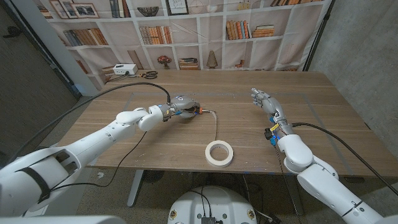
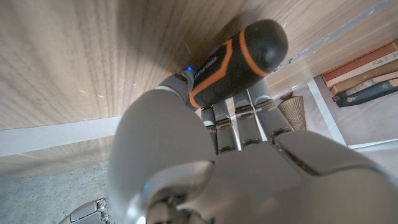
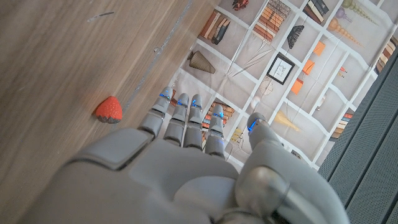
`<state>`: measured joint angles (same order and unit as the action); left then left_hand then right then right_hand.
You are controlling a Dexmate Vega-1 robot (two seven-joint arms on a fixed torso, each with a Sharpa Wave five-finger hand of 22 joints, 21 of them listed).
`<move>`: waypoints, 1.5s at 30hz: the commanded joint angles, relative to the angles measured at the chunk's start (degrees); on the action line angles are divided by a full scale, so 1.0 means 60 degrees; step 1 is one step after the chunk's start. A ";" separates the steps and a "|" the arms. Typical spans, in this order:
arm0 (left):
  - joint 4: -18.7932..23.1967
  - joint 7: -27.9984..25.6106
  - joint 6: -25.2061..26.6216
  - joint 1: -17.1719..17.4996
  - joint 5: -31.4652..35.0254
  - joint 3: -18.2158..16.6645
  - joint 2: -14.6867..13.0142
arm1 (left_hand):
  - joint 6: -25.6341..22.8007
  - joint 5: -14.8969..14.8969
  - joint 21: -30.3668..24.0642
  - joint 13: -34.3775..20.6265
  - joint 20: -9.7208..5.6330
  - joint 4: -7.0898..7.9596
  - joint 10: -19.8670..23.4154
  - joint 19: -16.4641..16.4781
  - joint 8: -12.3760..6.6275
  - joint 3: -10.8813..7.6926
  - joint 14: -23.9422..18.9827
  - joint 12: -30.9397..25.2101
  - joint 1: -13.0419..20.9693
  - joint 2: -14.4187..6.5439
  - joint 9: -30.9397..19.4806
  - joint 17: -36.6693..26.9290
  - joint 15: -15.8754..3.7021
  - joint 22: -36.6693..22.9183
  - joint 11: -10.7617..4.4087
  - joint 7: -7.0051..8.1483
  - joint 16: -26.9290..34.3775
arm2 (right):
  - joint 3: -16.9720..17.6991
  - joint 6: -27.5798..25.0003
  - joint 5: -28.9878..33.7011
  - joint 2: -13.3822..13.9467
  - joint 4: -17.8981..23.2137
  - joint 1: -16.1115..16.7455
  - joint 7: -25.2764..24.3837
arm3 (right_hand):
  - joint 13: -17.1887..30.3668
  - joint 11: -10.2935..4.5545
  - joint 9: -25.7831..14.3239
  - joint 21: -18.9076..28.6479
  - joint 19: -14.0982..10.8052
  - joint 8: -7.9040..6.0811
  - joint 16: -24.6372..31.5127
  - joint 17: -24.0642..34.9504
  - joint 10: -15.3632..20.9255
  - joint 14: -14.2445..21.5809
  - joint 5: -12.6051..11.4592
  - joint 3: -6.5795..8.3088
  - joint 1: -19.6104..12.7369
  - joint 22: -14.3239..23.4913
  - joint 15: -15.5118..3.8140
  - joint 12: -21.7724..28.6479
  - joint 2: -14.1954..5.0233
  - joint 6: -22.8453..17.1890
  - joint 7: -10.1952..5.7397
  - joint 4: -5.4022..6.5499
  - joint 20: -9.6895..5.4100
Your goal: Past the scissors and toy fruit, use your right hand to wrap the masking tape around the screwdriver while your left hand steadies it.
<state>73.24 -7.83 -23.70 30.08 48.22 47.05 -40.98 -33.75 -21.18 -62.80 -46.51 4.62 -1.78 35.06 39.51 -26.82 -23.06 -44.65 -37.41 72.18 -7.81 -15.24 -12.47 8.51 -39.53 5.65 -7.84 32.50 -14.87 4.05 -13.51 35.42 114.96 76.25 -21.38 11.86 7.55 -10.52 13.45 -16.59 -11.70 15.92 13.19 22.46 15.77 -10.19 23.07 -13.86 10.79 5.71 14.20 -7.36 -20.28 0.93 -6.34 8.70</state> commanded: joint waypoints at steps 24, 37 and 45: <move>0.3582 -0.0482 0.1391 0.0451 0.2599 -0.1341 -0.1733 | -0.0836 -0.0876 -0.2762 -0.0983 -0.2654 0.0546 0.1744 0.2436 -0.1334 -0.0934 -0.5249 -0.1090 -0.0351 0.0223 -0.3312 -0.9629 -0.3309 -0.0590 -0.1485 0.0836 0.5080 | 0.0098 -0.0838 0.1638 0.0226 0.1709 0.1187 -0.0337 | 0.0053 -0.0074 -0.0039 0.0018 -0.0098 -0.0039 -0.0004 -0.0009 0.0075 0.0157 -0.0003 0.0023 -0.0238 0.0013 -0.0100 -0.0019 0.0093 -0.0156 -0.0058 -0.0217 -0.0035; 0.3393 -0.1267 0.1084 0.0653 0.1457 -0.1789 -0.1581 | -0.0722 -0.1004 -0.2668 -0.1087 -0.2657 0.0659 0.1696 0.2413 -0.1388 -0.1044 -0.5191 -0.1016 -0.0426 0.0336 -0.3388 -0.9614 -0.3331 -0.0219 -0.1498 0.0882 0.5169 | -0.0320 -0.4564 0.3478 0.1106 0.4093 0.1495 0.0275 | 0.0116 -0.0211 -0.0045 0.0112 -0.0376 -0.0021 0.0232 0.0086 0.0215 0.0677 0.0019 -0.0028 -0.0513 0.0036 -0.0475 -0.0008 0.0398 -0.0181 -0.0028 -0.0459 -0.0138; 0.3482 -0.1544 0.1189 0.0860 0.1157 -0.1917 -0.1484 | 0.0007 -0.1201 -0.2958 -0.1789 -0.2637 0.1003 0.1361 0.2319 -0.1519 -0.1358 -0.5235 -0.1207 -0.0563 0.0099 -0.3925 -0.9597 -0.3355 -0.0503 -0.1394 0.0811 0.5265 | -0.1175 -0.6377 0.4600 0.1509 0.5029 0.1328 0.0763 | 0.0158 -0.0307 -0.0053 0.0068 -0.0282 0.0000 0.0137 0.0156 0.0032 0.0364 0.0004 -0.0065 -0.0679 0.0047 -0.0534 -0.0085 0.0566 -0.0125 -0.0022 -0.0532 -0.0131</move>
<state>93.70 -13.92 -16.78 33.79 57.99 36.94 -50.50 -31.96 -27.81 -79.93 -55.66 -7.47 -1.71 41.61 53.37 -31.76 -22.99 -69.62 -43.97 69.59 -6.11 -37.59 -70.02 -5.06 -41.92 -0.36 -5.96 63.62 -16.66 -18.58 5.55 40.86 136.11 84.52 -20.50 12.65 5.63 -10.52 13.78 -18.43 -11.70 17.01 13.80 22.75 18.91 -10.19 22.61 -17.67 10.78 2.51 13.74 -4.16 -20.89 0.92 -9.35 8.09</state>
